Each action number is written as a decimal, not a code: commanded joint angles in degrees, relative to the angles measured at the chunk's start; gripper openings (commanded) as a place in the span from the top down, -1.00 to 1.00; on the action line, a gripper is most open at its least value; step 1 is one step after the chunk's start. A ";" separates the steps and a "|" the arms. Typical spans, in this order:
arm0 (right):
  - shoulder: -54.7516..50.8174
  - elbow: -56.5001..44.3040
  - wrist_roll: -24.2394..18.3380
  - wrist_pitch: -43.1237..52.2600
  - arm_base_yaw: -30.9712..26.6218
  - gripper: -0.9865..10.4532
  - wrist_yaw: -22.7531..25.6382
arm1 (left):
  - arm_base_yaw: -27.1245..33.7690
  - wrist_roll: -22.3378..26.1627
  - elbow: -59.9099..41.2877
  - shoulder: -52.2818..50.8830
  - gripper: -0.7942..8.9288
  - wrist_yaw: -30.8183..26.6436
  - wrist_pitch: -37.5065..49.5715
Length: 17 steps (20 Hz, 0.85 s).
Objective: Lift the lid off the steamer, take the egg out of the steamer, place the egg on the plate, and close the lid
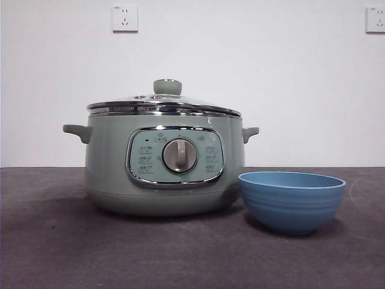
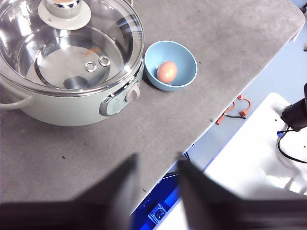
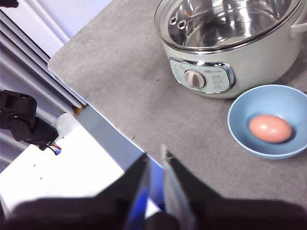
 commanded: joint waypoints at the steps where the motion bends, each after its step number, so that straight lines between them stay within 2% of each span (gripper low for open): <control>1: -0.11 -0.44 0.31 0.09 0.13 0.82 -0.09 | -0.02 -0.20 -0.24 -0.09 0.85 0.11 0.11; 17: -0.11 -0.44 0.31 0.09 0.13 0.82 -0.09 | -0.02 -0.20 -0.24 0.00 0.85 -0.09 0.11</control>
